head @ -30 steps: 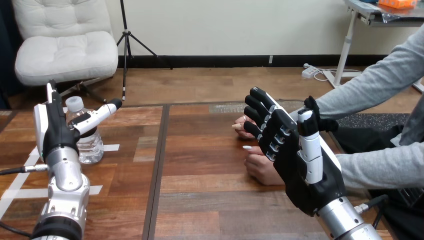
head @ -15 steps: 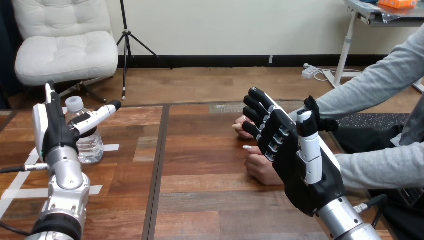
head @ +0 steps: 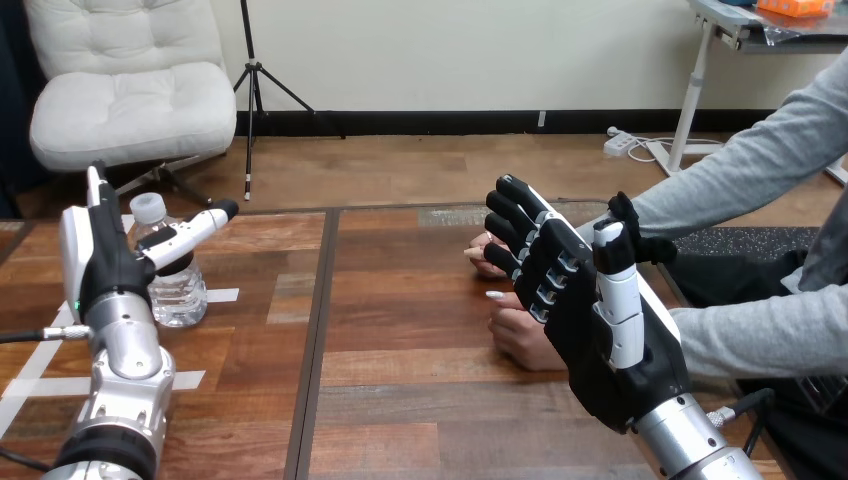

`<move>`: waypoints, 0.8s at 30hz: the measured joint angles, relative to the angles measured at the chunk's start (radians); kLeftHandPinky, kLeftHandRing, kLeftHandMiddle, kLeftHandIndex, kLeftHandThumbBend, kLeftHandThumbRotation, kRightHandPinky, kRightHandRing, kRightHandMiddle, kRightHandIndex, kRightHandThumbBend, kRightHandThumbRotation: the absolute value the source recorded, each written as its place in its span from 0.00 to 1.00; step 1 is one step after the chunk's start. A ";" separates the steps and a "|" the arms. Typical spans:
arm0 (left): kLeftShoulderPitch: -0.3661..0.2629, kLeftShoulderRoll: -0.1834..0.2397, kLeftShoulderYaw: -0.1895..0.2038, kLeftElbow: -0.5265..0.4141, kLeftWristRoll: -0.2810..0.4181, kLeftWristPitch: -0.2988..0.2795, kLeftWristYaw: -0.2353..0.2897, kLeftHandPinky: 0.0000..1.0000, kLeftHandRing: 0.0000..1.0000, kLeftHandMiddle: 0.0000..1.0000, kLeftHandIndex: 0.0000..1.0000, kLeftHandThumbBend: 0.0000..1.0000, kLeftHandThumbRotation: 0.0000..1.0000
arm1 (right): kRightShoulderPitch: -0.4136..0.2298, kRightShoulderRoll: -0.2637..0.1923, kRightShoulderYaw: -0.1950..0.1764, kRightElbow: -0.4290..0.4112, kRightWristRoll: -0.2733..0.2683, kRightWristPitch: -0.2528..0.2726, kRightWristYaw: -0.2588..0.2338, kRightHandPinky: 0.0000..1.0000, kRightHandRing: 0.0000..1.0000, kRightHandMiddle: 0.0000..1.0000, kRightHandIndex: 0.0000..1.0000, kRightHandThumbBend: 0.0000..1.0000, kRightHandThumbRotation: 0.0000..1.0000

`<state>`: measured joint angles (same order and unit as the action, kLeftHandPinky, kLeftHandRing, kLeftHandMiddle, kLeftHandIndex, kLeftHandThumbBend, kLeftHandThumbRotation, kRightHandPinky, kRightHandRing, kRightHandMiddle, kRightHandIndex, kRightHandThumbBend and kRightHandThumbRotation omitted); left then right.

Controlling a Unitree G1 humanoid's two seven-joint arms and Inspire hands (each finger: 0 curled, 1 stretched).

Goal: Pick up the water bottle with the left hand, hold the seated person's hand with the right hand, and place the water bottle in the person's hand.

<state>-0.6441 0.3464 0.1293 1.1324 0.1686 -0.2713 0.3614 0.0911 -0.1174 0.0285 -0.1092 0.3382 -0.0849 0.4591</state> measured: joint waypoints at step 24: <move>-0.001 0.013 -0.002 0.001 -0.002 0.025 0.014 0.93 1.00 1.00 1.00 1.00 0.28 | 0.001 0.001 0.000 0.000 0.006 0.000 0.000 1.00 1.00 0.97 0.95 0.85 1.00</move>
<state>-0.6447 0.3598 0.1275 1.1332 0.1667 -0.2464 0.3756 0.0926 -0.1164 0.0284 -0.1092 0.3441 -0.0848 0.4596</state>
